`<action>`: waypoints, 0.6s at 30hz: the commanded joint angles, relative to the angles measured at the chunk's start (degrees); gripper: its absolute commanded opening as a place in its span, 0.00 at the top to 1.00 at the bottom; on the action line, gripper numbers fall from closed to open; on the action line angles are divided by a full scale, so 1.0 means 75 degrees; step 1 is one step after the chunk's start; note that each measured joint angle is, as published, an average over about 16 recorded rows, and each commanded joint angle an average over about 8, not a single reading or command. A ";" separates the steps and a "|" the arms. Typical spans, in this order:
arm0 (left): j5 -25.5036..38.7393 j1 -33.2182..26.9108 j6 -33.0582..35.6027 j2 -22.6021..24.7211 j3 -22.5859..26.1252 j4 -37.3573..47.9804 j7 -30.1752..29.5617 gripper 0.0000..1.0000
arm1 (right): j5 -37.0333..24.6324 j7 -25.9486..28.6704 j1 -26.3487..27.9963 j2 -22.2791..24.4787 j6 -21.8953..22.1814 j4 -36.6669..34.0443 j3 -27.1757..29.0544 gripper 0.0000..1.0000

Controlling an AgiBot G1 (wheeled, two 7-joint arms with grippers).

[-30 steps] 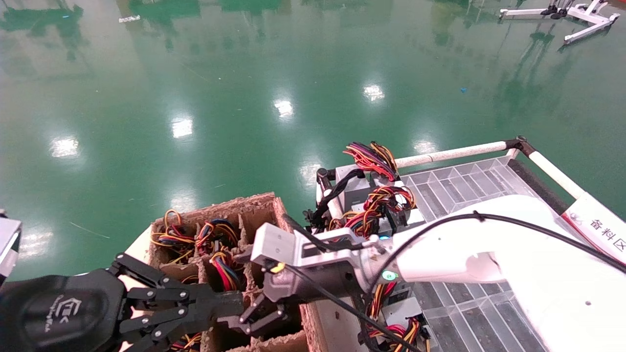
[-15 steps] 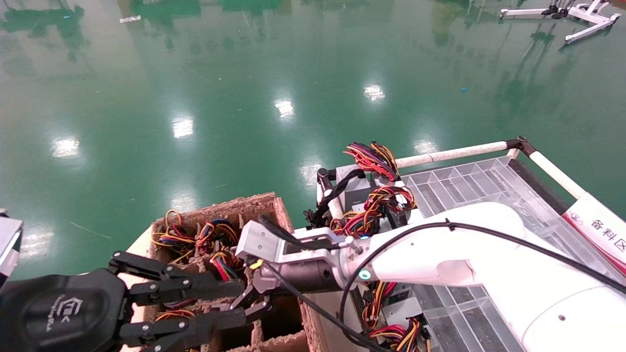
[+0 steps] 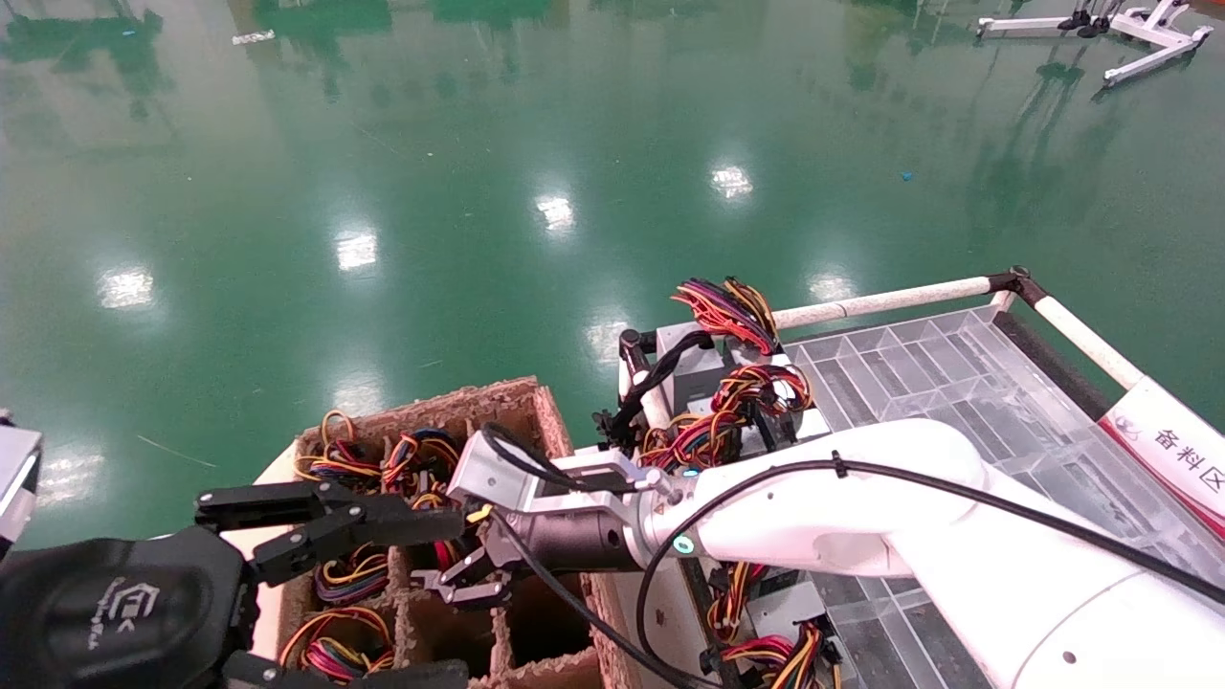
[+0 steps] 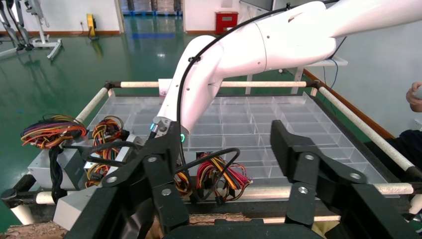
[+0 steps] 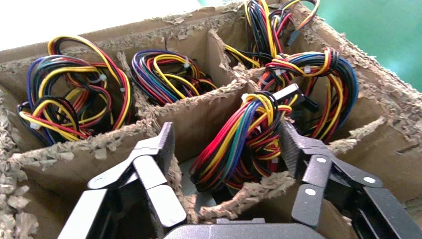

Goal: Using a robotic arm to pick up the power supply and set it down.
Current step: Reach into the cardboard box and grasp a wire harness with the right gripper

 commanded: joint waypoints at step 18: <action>-0.0002 -0.0001 -0.0001 -0.0001 0.0003 0.0000 0.0002 0.00 | 0.1114 0.0225 0.0125 0.0023 0.0511 -0.0091 -0.1119 1.00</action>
